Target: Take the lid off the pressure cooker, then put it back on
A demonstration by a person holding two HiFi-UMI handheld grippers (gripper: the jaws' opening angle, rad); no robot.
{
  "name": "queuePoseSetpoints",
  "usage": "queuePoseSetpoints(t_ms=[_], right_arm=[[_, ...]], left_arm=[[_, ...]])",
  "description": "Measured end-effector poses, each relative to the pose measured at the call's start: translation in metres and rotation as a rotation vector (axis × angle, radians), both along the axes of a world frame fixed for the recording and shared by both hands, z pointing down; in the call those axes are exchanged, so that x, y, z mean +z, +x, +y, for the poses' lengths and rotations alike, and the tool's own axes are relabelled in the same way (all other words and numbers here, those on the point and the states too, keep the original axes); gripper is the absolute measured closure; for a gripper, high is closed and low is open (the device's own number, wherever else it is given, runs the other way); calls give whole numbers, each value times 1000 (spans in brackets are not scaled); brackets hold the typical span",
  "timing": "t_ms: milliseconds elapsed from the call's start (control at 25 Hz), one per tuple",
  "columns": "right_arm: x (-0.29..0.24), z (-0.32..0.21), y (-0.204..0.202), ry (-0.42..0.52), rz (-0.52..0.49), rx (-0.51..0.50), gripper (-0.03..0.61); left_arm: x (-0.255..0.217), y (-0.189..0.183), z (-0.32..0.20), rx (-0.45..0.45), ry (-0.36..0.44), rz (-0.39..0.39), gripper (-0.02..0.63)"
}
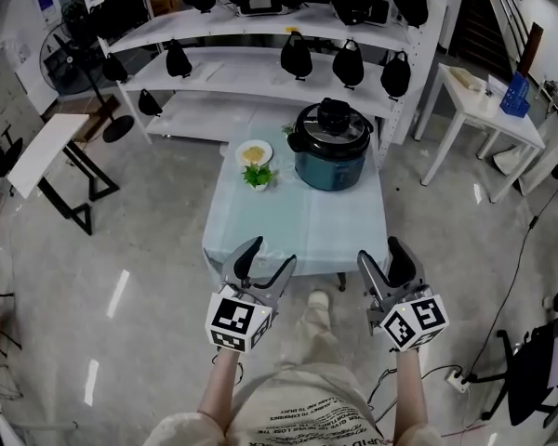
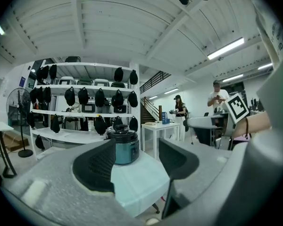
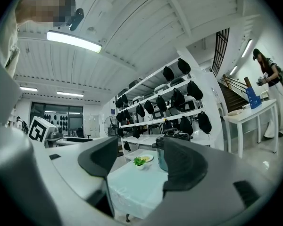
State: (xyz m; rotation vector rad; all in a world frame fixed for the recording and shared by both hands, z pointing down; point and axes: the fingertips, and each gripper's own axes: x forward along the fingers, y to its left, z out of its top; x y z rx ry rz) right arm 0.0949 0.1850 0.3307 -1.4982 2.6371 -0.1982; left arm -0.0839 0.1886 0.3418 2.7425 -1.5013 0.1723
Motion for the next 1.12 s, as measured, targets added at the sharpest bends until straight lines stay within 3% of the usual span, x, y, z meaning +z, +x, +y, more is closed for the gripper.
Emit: queuePoseSetpoints(t_ms=[480,1120], right_arm=[[-3,-134,5,-1,5,-34,290],[10,-273,23,-66,48,-132,290]], left_arm=[[-10,10,-126,-20,17,6,341],[2,42,-264,-67,-52,3,341]])
